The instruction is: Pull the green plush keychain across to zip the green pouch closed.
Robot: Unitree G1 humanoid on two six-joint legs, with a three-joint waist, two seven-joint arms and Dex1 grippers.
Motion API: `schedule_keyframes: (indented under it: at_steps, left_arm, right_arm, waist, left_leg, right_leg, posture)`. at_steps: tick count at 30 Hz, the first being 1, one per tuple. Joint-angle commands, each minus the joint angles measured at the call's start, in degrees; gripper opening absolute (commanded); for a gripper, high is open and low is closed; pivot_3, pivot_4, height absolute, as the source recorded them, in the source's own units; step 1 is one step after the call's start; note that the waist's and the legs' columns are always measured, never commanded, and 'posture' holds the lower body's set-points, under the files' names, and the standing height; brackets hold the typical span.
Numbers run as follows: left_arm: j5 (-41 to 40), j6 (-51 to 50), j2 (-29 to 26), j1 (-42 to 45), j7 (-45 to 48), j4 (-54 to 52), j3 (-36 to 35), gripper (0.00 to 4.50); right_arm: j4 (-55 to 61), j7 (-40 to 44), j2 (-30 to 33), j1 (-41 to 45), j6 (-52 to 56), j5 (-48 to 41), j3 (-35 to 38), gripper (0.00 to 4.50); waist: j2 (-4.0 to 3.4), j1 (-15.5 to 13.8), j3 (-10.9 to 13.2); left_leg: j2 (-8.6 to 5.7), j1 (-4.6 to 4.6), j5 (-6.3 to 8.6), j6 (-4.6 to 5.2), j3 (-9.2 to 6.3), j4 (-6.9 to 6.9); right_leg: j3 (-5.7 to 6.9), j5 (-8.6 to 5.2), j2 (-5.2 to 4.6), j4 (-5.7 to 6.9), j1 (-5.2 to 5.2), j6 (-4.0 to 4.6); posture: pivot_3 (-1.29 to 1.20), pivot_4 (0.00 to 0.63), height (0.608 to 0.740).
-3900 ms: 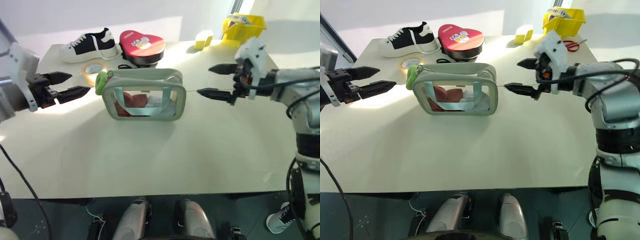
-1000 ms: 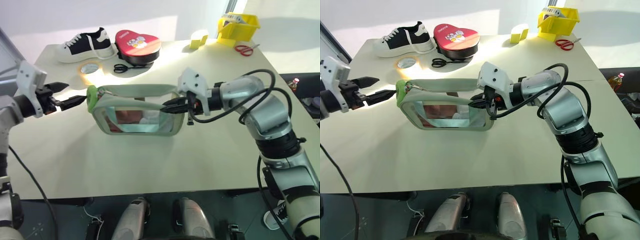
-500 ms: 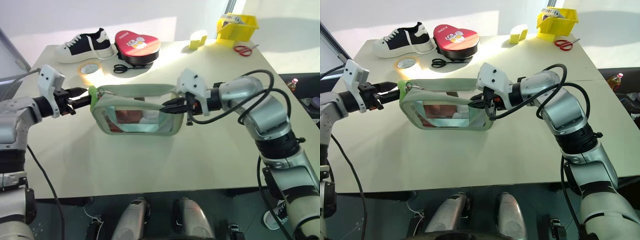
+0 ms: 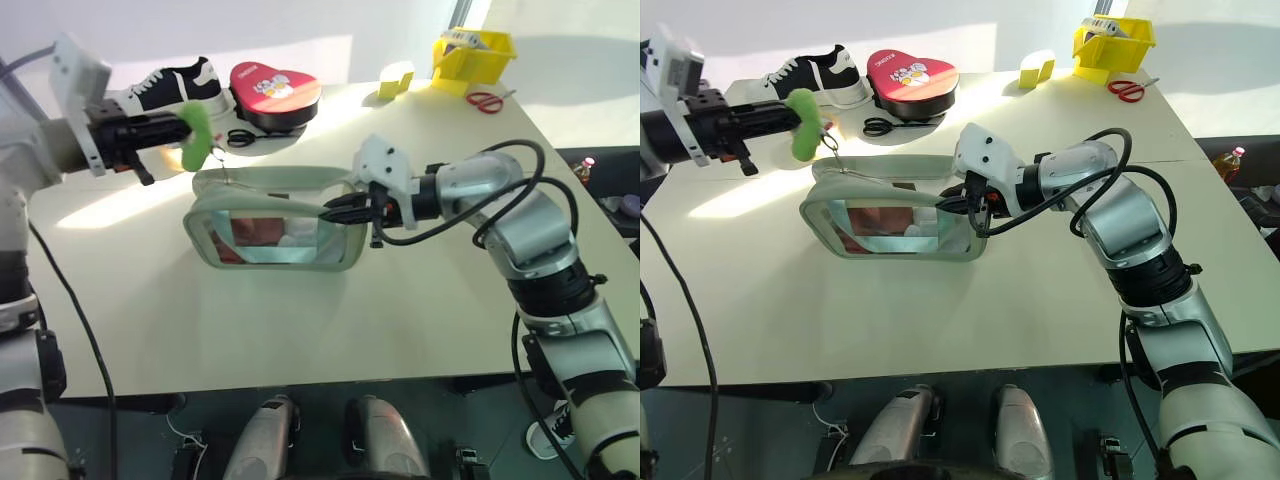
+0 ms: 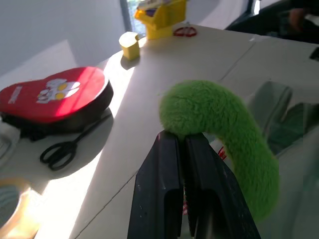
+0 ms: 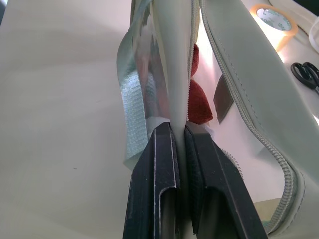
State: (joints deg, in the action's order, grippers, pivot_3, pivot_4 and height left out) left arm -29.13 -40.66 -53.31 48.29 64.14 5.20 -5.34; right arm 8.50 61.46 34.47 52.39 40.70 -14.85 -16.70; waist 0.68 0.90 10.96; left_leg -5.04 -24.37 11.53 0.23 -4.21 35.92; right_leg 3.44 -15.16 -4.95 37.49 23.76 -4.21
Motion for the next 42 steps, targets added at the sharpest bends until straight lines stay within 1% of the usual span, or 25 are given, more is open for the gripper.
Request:
schedule_keyframes:
  at_steps: [1, 3, 6, 7, 10, 12, 13, 14, 17, 20, 22, 24, 26, 28, 31, 35, 37, 38, 39, 41, 42]
  left_arm:
    - [3.3, 3.31, -0.33, -1.46, 2.59, -1.69, 4.41, 0.02]
    - [4.66, 4.52, 1.01, -0.78, 2.17, -0.13, 5.75, 0.02]
    - [7.35, 6.98, 2.76, 0.88, 0.49, 3.08, 6.69, 0.96]
    - [7.62, 7.25, 3.16, 1.5, 0.37, 3.9, 6.53, 1.4]
    - [7.51, 6.47, 3.0, 3.63, 0.66, 4.63, 5.48, 2.96]
    - [7.56, 6.29, 1.64, 4.58, 1.11, 4.85, 4.43, 3.93]
    - [7.68, 6.37, 1.13, 4.92, 1.31, 5.11, 4.18, 4.34]
    - [7.76, 6.69, -0.45, 5.04, 2.06, 5.39, 3.51, 4.47]
    - [7.94, 7.44, -4.34, 4.55, 3.69, 6.32, 2.34, 4.47]
    - [6.44, 5.34, -9.5, -0.66, 6.34, 3.57, -0.02, 4.47]
    - [5.05, 4.02, -11.3, -4.79, 7.49, 0.24, -1.24, 4.47]
    - [3.83, 3.25, -11.31, -9.16, 7.18, -3.43, -2.51, 4.47]
    - [2.91, 2.67, -9.62, -12.53, 5.61, -6.95, -2.86, 4.47]
    - [4.13, 4.05, -6.98, -14.77, 3.11, -8.57, -1.53, 4.47]
    - [5.48, 5.39, -4.42, -15.68, 0.73, -8.61, -0.73, 3.67]
    - [6.89, 7.14, -4.06, -15.6, 0.54, -7.91, 0.2, 1.82]
    - [7.14, 7.52, -3.92, -15.45, 0.43, -7.42, 0.32, 0.62]
    - [7.15, 7.59, -3.9, -15.4, 0.43, -7.34, 0.37, 0.3]
    - [7.04, 7.46, -3.83, -15.24, 0.44, -7.4, 0.46, 0.04]
    - [6.92, 7.04, -3.56, -14.88, 0.15, -7.5, 0.75, 0.04]
    - [6.88, 6.83, -3.4, -14.76, 0.02, -7.59, 0.92, 0.01]
  right_arm:
    - [0.2, -0.27, -0.42, 1.53, -1.09, 0.29, 0.32, 0.0]
    - [-0.04, -0.45, -0.59, 1.54, -1.2, 0.48, 0.41, 0.0]
    - [0.23, -0.72, -0.68, 1.32, -1.04, 0.46, 0.52, 0.0]
    - [0.24, -0.75, -0.7, 1.27, -1.03, 0.48, 0.54, 0.0]
    - [0.22, -0.87, -0.72, 1.12, -0.97, 0.53, 0.68, 0.0]
    - [0.36, -0.97, -0.7, 1.06, -0.82, 0.53, 0.7, 0.0]
    - [0.21, -0.95, -0.67, 1.07, -0.92, 0.54, 0.7, 0.0]
    - [0.23, -0.89, -0.61, 1.04, -0.98, 0.58, 0.62, 0.0]
    - [0.26, -0.76, -0.5, 0.91, -1.23, 0.74, 0.41, 0.0]
    - [0.12, -0.73, -0.53, 0.97, -1.43, 0.94, 0.23, 0.0]
    - [-0.06, -0.73, -0.51, 0.95, -1.62, 1.04, 0.29, 0.0]
    - [-0.1, -0.92, -0.68, 0.99, -1.55, 1.08, 0.32, 0.0]
    - [-0.07, -1.16, -0.99, 1.08, -1.35, 1.08, 0.29, 0.0]
    - [0.12, -1.27, -1.18, 1.11, -1.09, 1.04, 0.18, 0.0]
    - [0.31, -1.25, -1.2, 1.13, -0.85, 1.03, 0.11, 0.0]
    - [0.6, -1.24, -0.77, 1.22, -0.49, 1.15, 0.07, 0.0]
    - [0.87, -1.31, -0.62, 1.08, -0.25, 1.1, 0.18, 0.0]
    - [0.98, -1.35, -0.58, 1.01, -0.14, 1.07, 0.22, 0.0]
    - [1.09, -1.43, -0.56, 0.98, 0.04, 1.04, 0.24, 0.0]
    - [1.16, -1.53, -0.59, 1.07, 0.84, 0.69, 0.46, 0.0]
    - [1.04, -1.42, -0.56, 1.23, 1.23, 0.39, 0.7, 0.38]
  waist:
    - [0.0, -0.04, 0.0]
    - [0.0, -0.15, 0.0]
    - [0.0, -0.17, 0.0]
    - [0.0, -0.15, 0.0]
    - [0.01, -0.11, 0.0]
    - [0.01, -0.1, 0.0]
    - [0.01, -0.03, 0.0]
    - [0.01, 0.04, 0.0]
    - [0.0, 0.2, 0.0]
    - [0.0, 0.16, 0.0]
    - [0.0, 0.09, 0.01]
    - [0.0, -0.16, 0.01]
    - [0.0, -0.28, 0.01]
    - [0.0, -0.27, 0.01]
    - [0.0, -0.23, 0.0]
    - [0.01, -0.18, 0.01]
    - [0.01, -0.23, 0.01]
    - [0.01, -0.23, 0.01]
    - [0.01, -0.23, 0.01]
    - [0.01, -0.24, 0.01]
    - [0.01, -0.23, 0.01]
  left_leg:
    - [0.0, 0.01, 0.0, 0.0, 0.0, 0.0]
    - [0.02, 0.0, -0.01, -0.01, 0.0, 0.05]
    - [0.01, -0.01, -0.01, 0.0, 0.0, 0.13]
    - [0.01, -0.01, -0.01, 0.0, 0.0, 0.15]
    - [0.02, -0.01, -0.01, 0.0, 0.0, 0.15]
    - [0.02, -0.01, -0.01, 0.0, 0.0, 0.14]
    - [0.02, -0.01, 0.0, 0.0, 0.0, 0.14]
    - [0.02, -0.02, 0.0, 0.0, 0.0, 0.12]
    - [0.02, -0.02, 0.0, 0.0, 0.02, 0.05]
    - [0.01, -0.02, 0.0, 0.0, 0.01, 0.03]
    - [0.01, -0.02, 0.02, 0.04, 0.06, 0.04]
    - [0.02, -0.01, 0.02, 0.04, 0.05, 0.07]
    - [0.02, -0.01, 0.03, 0.03, 0.04, 0.1]
    - [0.02, -0.02, 0.03, 0.03, 0.04, 0.16]
    - [0.02, -0.01, 0.02, 0.04, 0.04, 0.19]
    - [0.02, -0.02, 0.01, 0.05, 0.06, 0.1]
    - [0.02, -0.02, 0.01, 0.06, 0.06, 0.04]
    - [0.02, -0.02, 0.02, 0.06, 0.06, 0.04]
    - [0.01, -0.02, 0.02, 0.07, 0.06, 0.04]
    - [0.01, -0.02, 0.03, 0.07, 0.06, 0.05]
    - [0.01, -0.02, 0.03, 0.07, 0.06, 0.06]
  right_leg:
    - [-0.01, 0.0, 0.0, 0.03, 0.0, 0.0]
    - [-0.01, 0.0, 0.03, 0.06, 0.01, 0.01]
    - [-0.02, 0.0, 0.02, 0.06, -0.02, 0.01]
    - [-0.02, 0.0, 0.02, 0.06, -0.02, 0.01]
    - [-0.02, 0.0, 0.03, 0.06, -0.01, 0.0]
    - [-0.02, 0.0, 0.03, 0.06, -0.01, 0.0]
    - [-0.02, 0.0, 0.03, 0.06, -0.01, 0.0]
    - [-0.02, 0.0, 0.03, 0.06, 0.01, 0.0]
    - [-0.04, 0.0, 0.03, 0.07, 0.08, 0.0]
    - [-0.04, 0.0, 0.03, 0.07, 0.09, 0.0]
    - [-0.09, 0.0, 0.01, 0.06, 0.09, 0.0]
    - [-0.09, -0.01, 0.0, 0.06, 0.06, 0.01]
    - [-0.09, -0.02, 0.0, 0.03, 0.03, 0.03]
    - [-0.09, -0.02, 0.0, 0.01, 0.01, 0.04]
    - [-0.11, -0.02, -0.01, -0.01, -0.02, 0.07]
    - [-0.11, 0.01, 0.0, 0.0, 0.04, 0.03]
    - [-0.11, 0.01, 0.0, 0.0, 0.06, 0.02]
    - [-0.11, 0.01, 0.0, 0.0, 0.06, 0.02]
    - [-0.11, 0.01, 0.0, 0.0, 0.06, 0.03]
    - [-0.11, 0.01, -0.01, 0.0, 0.05, 0.02]
    - [-0.11, 0.01, -0.01, 0.0, 0.05, 0.03]
  posture:
    - [0.0, 0.15, 0.74]
    - [0.0, 0.15, 0.74]
    - [0.0, 0.15, 0.74]
    - [0.0, 0.15, 0.74]
    - [0.0, 0.15, 0.74]
    - [0.0, 0.15, 0.74]
    - [0.0, 0.15, 0.74]
    - [0.0, 0.15, 0.74]
    - [0.0, 0.15, 0.74]
    - [0.0, 0.15, 0.74]
    - [0.0, 0.15, 0.74]
    - [0.0, 0.15, 0.74]
    - [0.0, 0.15, 0.74]
    - [0.0, 0.15, 0.74]
    - [0.0, 0.15, 0.74]
    - [0.0, 0.15, 0.74]
    - [0.0, 0.15, 0.74]
    - [0.0, 0.15, 0.74]
    - [0.0, 0.15, 0.74]
    - [0.0, 0.15, 0.74]
    - [0.0, 0.15, 0.74]
